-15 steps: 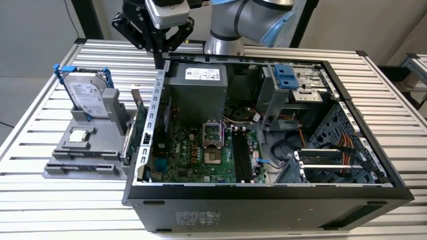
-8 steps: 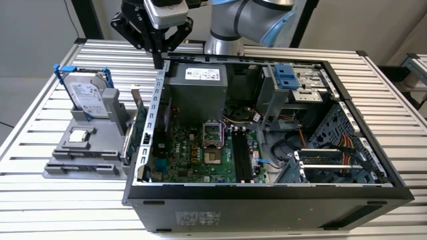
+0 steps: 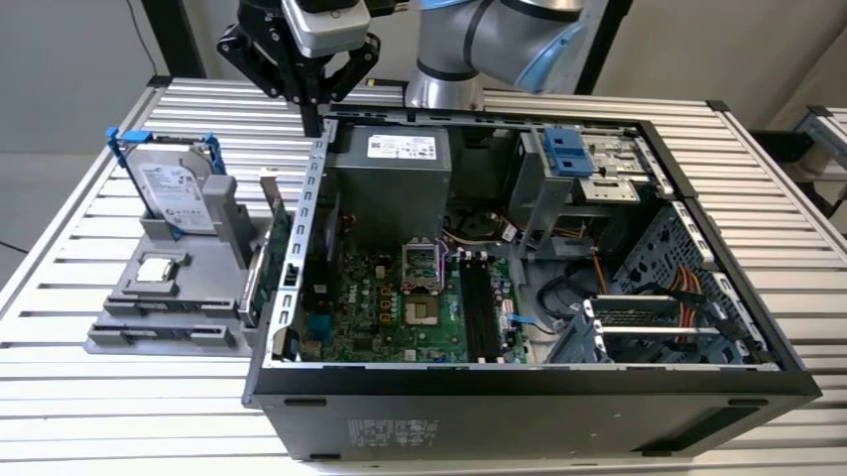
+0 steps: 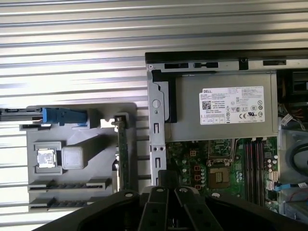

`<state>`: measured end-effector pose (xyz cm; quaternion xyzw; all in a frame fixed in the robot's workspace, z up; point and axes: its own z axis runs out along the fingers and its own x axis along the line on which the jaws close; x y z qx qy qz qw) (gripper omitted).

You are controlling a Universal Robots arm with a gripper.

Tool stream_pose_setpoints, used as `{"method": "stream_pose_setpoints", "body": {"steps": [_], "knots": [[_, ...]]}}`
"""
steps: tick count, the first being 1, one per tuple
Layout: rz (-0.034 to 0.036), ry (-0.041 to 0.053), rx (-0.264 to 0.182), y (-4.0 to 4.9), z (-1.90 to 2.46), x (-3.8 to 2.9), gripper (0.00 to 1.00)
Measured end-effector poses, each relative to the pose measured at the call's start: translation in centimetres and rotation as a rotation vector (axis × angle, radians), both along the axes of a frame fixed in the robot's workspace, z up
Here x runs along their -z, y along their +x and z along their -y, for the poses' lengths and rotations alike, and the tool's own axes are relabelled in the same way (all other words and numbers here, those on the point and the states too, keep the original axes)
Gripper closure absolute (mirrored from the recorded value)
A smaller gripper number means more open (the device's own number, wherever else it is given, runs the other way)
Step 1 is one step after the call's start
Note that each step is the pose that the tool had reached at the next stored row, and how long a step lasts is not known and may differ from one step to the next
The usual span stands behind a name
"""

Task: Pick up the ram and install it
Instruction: 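Reach for the ram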

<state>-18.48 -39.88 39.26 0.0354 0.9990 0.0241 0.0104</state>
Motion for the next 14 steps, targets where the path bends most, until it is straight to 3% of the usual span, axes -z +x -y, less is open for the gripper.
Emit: {"method": "stream_pose_setpoints", "body": {"steps": [14], "knots": [[-0.0001,-0.0001,0.000,-0.39,0.00,0.00,1.00]]}}
